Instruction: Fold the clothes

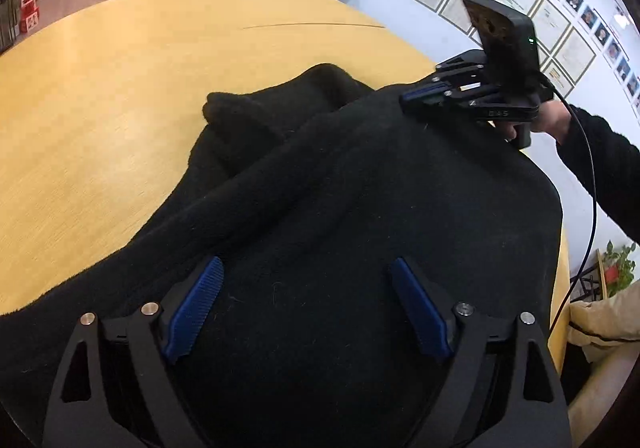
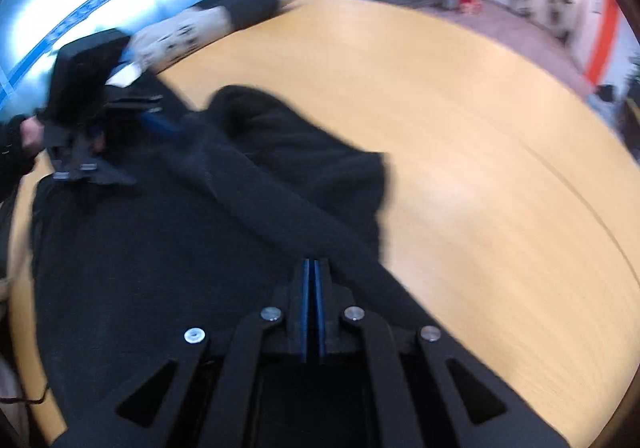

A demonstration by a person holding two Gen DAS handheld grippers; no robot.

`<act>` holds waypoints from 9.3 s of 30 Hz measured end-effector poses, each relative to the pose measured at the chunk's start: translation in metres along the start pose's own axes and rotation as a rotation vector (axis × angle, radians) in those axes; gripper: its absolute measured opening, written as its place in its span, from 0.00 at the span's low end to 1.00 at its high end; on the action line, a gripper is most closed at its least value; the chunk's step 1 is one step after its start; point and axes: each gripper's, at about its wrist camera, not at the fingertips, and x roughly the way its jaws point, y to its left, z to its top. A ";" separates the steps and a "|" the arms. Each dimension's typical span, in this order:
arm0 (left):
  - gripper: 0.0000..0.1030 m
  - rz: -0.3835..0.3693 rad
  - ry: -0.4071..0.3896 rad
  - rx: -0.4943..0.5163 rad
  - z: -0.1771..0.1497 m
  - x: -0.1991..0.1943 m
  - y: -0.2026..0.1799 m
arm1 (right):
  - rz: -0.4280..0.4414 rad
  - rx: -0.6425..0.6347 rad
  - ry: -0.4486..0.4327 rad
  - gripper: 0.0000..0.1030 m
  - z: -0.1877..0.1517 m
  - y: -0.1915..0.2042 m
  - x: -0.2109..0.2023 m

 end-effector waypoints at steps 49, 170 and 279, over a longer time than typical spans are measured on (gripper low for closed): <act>0.91 0.185 -0.115 0.276 -0.126 -0.052 -0.054 | -0.178 0.083 -0.092 0.97 -0.198 0.146 -0.087; 0.97 0.061 -0.337 -0.043 -0.120 -0.088 -0.143 | 0.313 0.282 -0.341 0.20 -0.112 0.232 -0.134; 1.00 0.282 -0.126 -0.628 -0.078 -0.060 -0.102 | 0.045 0.694 -0.082 0.82 -0.218 0.032 -0.150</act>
